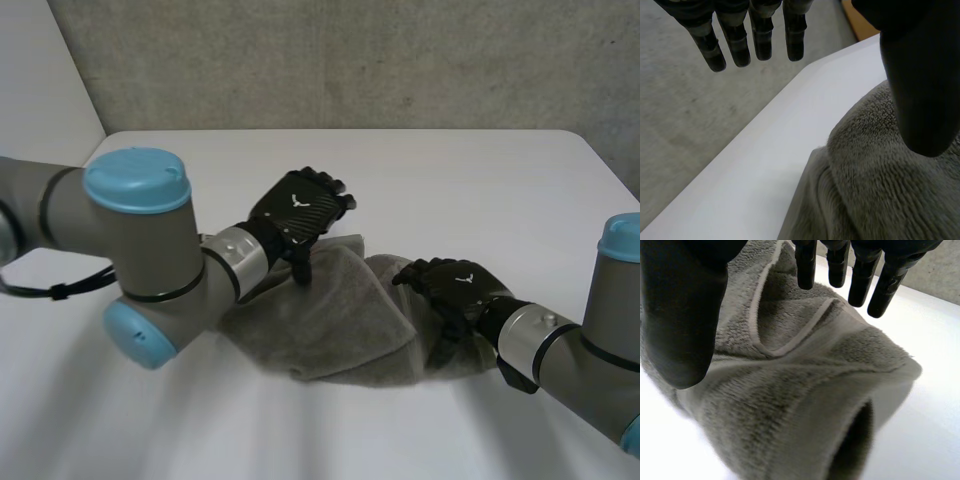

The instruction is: Fold the towel.

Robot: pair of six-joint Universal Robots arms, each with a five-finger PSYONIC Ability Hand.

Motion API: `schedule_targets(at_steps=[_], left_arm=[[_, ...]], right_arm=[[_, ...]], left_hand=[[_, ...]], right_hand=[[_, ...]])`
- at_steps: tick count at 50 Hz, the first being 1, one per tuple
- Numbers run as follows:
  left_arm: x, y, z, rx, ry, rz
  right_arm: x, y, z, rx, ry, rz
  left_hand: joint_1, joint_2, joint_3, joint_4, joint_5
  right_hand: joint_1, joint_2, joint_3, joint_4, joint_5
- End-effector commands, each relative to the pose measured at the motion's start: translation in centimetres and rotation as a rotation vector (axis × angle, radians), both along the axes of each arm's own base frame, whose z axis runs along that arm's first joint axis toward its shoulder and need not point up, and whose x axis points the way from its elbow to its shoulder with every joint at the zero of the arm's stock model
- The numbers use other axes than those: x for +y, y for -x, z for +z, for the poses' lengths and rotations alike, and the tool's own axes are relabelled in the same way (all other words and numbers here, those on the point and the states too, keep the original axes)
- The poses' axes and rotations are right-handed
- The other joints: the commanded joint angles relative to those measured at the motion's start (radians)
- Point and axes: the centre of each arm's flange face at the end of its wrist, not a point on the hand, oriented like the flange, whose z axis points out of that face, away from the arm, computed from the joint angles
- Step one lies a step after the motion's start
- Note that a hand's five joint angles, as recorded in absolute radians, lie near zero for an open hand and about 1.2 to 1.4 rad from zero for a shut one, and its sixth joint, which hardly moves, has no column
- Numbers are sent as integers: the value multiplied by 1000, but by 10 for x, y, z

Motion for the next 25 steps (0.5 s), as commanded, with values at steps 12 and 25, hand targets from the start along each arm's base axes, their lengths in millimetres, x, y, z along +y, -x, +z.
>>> schedule_targets(at_steps=[12,25], left_arm=[[-4,15,-44,-46,-134,-147],[4,9,-50,-73,-175,-138]], right_arm=[[4,-13,-19,2,-42,-25],[3,-19,-21,-44,-28,-39]], left_hand=[[671,698,-52,-59,713],[787,815,-52,-59,829]], right_hand=[[65,53,-43,-76,69],[1055,1043,-43,-76,1059]])
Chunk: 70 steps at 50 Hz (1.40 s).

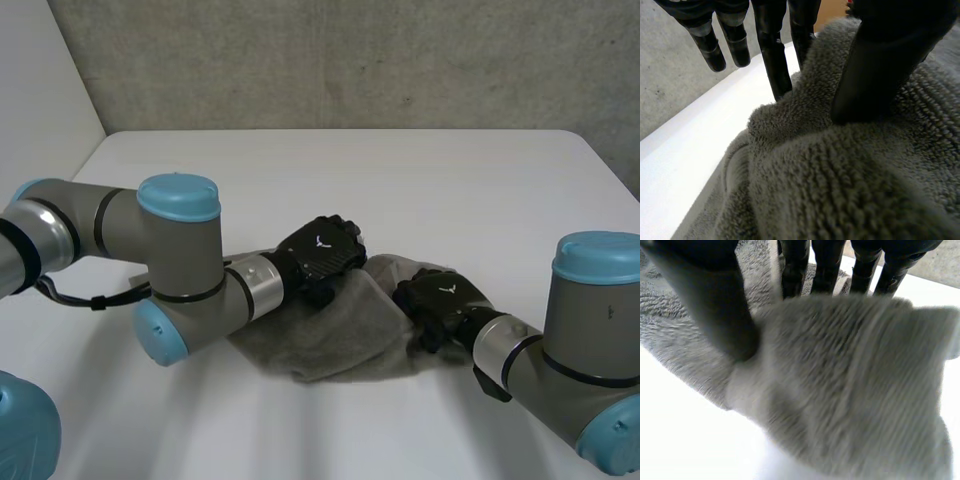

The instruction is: Fold the towel.

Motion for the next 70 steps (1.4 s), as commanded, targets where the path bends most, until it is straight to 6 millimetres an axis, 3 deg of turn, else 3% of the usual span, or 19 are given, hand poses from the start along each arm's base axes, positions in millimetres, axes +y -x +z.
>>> schedule_targets(at_steps=[1,5,19,20,21,25,39,46,49,56,59,60,61,63,66,67,68,69,70], left_arm=[[5,-3,1,-13,-14,7],[8,-6,12,-5,1,12],[-15,-23,43,4,100,150],[-13,-26,47,2,103,162],[-13,-26,47,2,103,162],[4,-37,48,-20,77,161],[36,-61,53,-48,39,172],[32,-71,54,-53,35,208],[24,-77,53,-57,33,238],[8,-84,54,-50,41,274],[-17,-77,64,-8,120,299],[-31,-73,77,26,184,328],[-31,-73,78,27,184,329],[-51,-69,113,103,313,395],[-56,-65,134,157,387,420],[-55,-66,174,264,502,452],[-55,-66,174,265,503,452],[-43,-72,216,385,596,465],[-43,-72,216,387,597,465]], right_arm=[[1,-3,1,-30,-1,6],[3,-4,3,-37,3,28],[0,-17,27,-99,29,141],[0,-17,27,-98,29,141],[4,-16,27,-92,-1,150],[5,-11,26,-88,-25,144],[7,-19,27,-150,-60,203],[8,-27,10,-163,-95,209],[8,-27,1,-144,-108,211],[-8,-30,14,-148,-30,215],[-33,-40,50,-175,120,222],[-46,-49,80,-213,216,231],[-46,-49,80,-214,217,231],[-66,-57,150,-287,425,219],[-70,-59,187,-333,525,200],[-65,-58,229,-399,630,177],[-65,-58,230,-400,631,176],[-59,-55,260,-465,710,145],[-47,-50,292,-548,814,125]], left_hand=[[128,120,-51,-59,113],[455,447,-51,-59,440],[457,448,-51,-59,442],[457,448,-51,-59,442],[457,448,-51,-59,442],[457,448,-51,-59,442],[457,448,-51,-59,442],[457,448,-51,-59,442],[457,448,-51,-59,442],[457,448,-51,-59,442],[457,448,-51,-59,442],[457,448,-51,-59,442],[457,448,-51,-59,442],[457,448,-51,-59,442],[457,448,-51,-59,442],[457,448,-51,-59,442],[457,448,-51,-59,442],[457,448,-51,-59,442],[457,448,-51,-59,442]], right_hand=[[366,345,-43,-76,381],[367,346,-43,-76,382],[367,346,-43,-76,382],[367,346,-43,-76,382],[31,10,-43,-76,46],[-192,-212,-43,-76,-177],[-254,-275,-43,-76,-239],[-149,-170,-43,-76,-134],[342,321,-43,-76,357],[367,346,-43,-76,382],[367,346,-43,-76,382],[367,346,-43,-76,382],[367,346,-43,-76,382],[367,346,-43,-76,382],[367,346,-43,-76,382],[367,346,-43,-76,382],[367,346,-43,-76,382],[367,346,-43,-76,382],[367,346,-43,-76,382]])
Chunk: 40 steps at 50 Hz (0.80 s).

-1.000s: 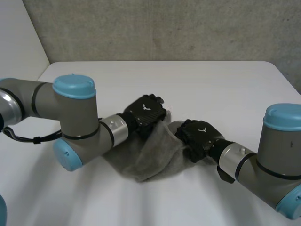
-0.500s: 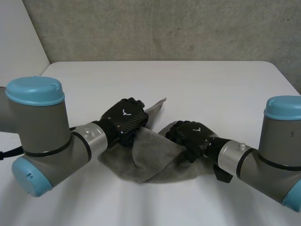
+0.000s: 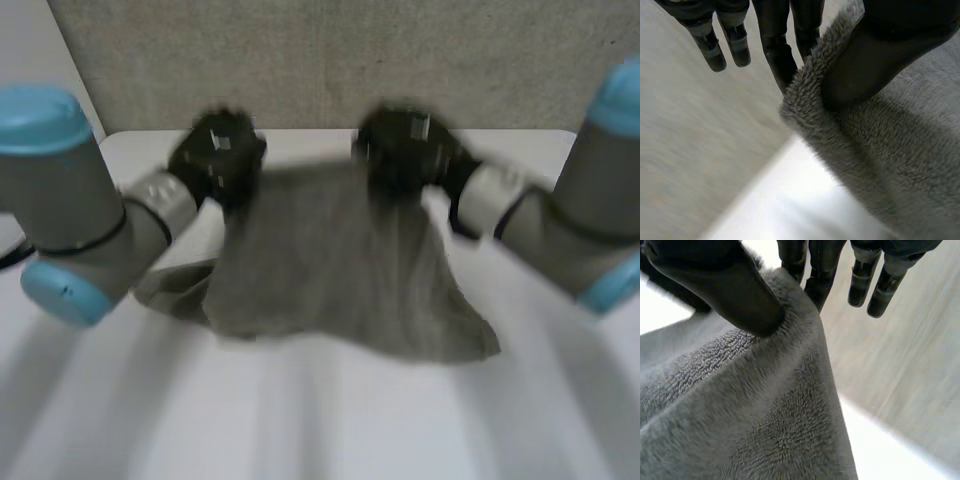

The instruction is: Fold the towel.

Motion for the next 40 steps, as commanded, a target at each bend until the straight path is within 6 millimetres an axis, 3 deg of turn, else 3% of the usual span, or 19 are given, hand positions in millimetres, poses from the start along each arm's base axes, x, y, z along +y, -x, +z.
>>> schedule_targets(at_steps=[1,2,4,5,7,8,10,11,12,13,14,15,16,18,19,21,24,31,40], left_arm=[[20,-13,127,302,390,46],[37,-23,150,391,461,21],[50,-28,156,440,492,-5],[50,-28,157,441,492,-6],[55,-36,139,435,463,-19],[55,-36,139,435,463,-19],[46,-51,94,362,343,33],[46,-51,94,361,343,33],[46,-59,69,320,273,57],[48,-64,48,282,218,68],[48,-64,48,282,217,68],[54,-70,24,234,150,73],[54,-70,23,233,150,73],[68,-79,-21,135,31,65],[68,-79,-22,135,30,65],[84,-81,-52,63,-49,43],[94,-82,-77,6,-116,36],[90,-79,-104,-66,-187,31],[88,-80,-105,-74,-191,52]], right_arm=[[19,7,136,-302,334,-65],[26,11,148,-354,382,-60],[32,13,144,-357,388,-50],[32,13,144,-357,388,-50],[44,12,107,-269,299,1],[44,12,107,-269,298,2],[53,13,69,-160,228,21],[53,13,69,-159,227,21],[58,17,45,-79,190,20],[58,17,45,-78,190,20],[66,21,20,23,156,27],[74,25,-1,109,126,38],[75,25,-1,110,126,38],[94,34,-45,305,84,68],[94,34,-46,306,84,68],[114,43,-82,458,53,114],[118,45,-109,515,8,137],[108,41,-136,502,-54,134],[92,42,-140,486,-2,77]], left_hand=[[102,81,-51,-59,76],[102,81,-51,-59,76],[102,81,-51,-59,76],[102,81,-51,-59,76],[102,81,-51,-59,76],[102,81,-51,-59,76],[102,81,-51,-59,76],[102,81,-51,-59,76],[102,81,-51,-59,76],[102,81,-51,-59,76],[102,81,-51,-59,76],[102,81,-51,-59,76],[102,81,-51,-59,76],[102,81,-51,-59,76],[102,81,-51,-59,76],[102,81,-51,-59,76],[102,81,-51,-59,76],[102,81,-51,-59,76],[102,81,-51,-59,76]], right_hand=[[70,83,-43,-76,56],[70,83,-43,-76,56],[70,83,-43,-76,56],[70,83,-43,-76,56],[70,83,-43,-76,56],[70,83,-43,-76,56],[70,83,-43,-76,56],[70,83,-43,-76,56],[70,83,-43,-76,56],[70,83,-43,-76,56],[70,83,-43,-76,56],[70,83,-43,-76,56],[70,83,-43,-76,56],[70,83,-43,-76,56],[70,83,-43,-76,56],[70,83,-43,-76,56],[70,83,-43,-76,56],[62,75,-43,-76,48],[-501,-488,-43,-76,-515]])
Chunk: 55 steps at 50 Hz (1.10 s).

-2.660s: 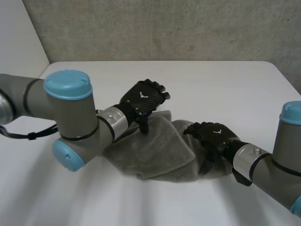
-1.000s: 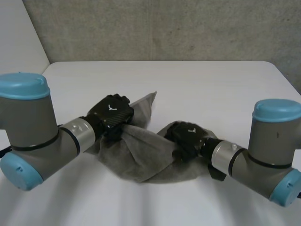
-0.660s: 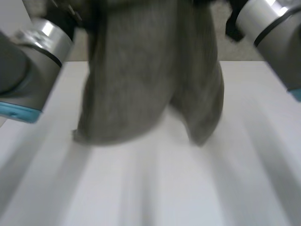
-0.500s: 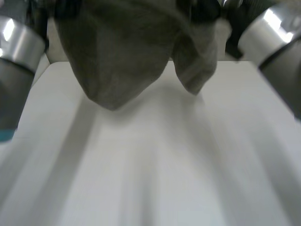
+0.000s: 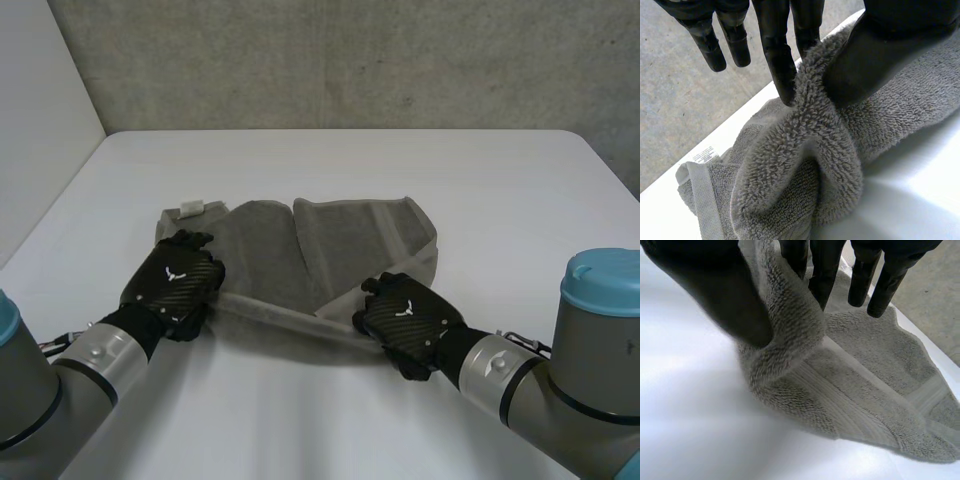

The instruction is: Fold the towel.

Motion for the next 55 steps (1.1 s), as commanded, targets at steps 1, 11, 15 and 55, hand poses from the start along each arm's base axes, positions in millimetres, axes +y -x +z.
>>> schedule_targets(at_steps=[1,11,15,55], left_arm=[[0,-1,0,0,-2,11],[2,-3,-2,-8,-27,15],[2,-5,-4,-11,-38,24],[48,-2,-10,-57,-190,-39]], right_arm=[[-12,2,2,-18,47,-40],[-31,15,9,38,146,-69],[-30,25,10,89,141,-85],[-37,-32,24,137,87,269]], left_hand=[[102,52,-51,-59,60],[102,52,-51,-59,60],[102,52,-51,-59,60],[102,52,-51,-59,60]], right_hand=[[-225,-219,-43,-76,-224],[-374,-369,-43,-76,-373],[-154,-149,-43,-76,-153],[-685,-680,-43,-76,-684]])
